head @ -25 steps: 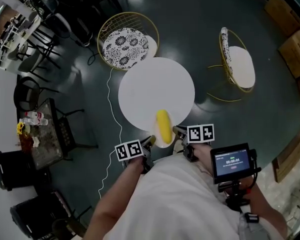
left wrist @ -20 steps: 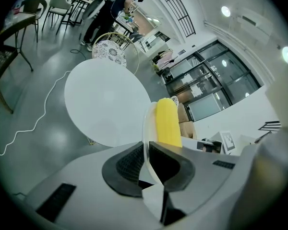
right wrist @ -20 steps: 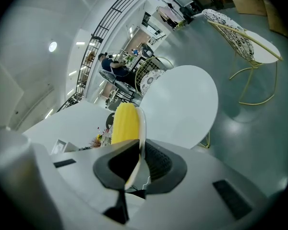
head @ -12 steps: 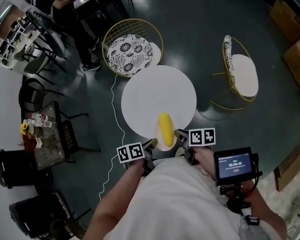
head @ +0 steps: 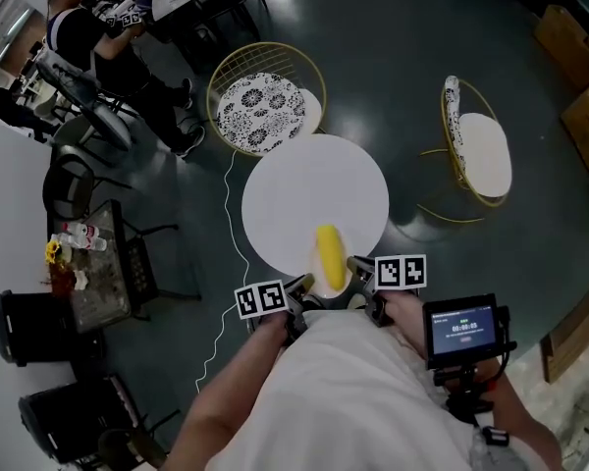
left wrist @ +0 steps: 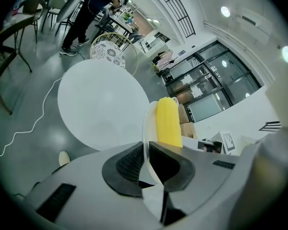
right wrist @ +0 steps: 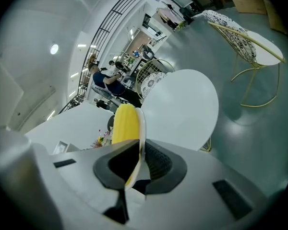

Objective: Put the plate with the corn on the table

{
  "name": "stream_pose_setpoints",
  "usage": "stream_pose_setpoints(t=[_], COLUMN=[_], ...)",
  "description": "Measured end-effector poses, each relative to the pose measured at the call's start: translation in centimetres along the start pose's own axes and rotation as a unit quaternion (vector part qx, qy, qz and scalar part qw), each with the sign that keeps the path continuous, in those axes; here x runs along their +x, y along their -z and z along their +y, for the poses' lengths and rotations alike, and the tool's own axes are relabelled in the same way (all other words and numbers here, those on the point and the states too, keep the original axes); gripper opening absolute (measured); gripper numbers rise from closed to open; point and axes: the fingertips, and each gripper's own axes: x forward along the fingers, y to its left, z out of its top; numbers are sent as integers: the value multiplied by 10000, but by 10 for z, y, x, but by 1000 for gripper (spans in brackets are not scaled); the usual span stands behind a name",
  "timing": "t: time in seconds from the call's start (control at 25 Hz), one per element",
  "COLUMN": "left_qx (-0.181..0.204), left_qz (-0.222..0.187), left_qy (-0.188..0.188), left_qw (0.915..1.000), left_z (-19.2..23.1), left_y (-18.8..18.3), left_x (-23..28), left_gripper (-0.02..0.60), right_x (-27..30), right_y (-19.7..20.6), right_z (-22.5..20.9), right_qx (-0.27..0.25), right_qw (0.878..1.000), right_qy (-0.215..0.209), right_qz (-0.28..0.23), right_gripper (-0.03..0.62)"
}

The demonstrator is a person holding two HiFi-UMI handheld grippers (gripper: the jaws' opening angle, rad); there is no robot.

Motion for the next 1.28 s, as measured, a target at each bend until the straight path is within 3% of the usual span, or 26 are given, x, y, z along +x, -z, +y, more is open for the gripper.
stream_pose_setpoints(t=[0.32, 1.28], left_qx=[-5, 76], left_qz=[76, 392], left_qy=[32, 129], left_qw=[10000, 9991], left_z=[-3, 39], left_y=[-7, -103], left_x=[1, 28], left_gripper=[41, 41], right_x=[1, 76], right_y=[-7, -71], right_z=[1, -1], right_qx=[41, 232], right_qw=[10000, 9988], right_qy=[85, 420], right_qz=[-30, -48], right_gripper=[44, 43])
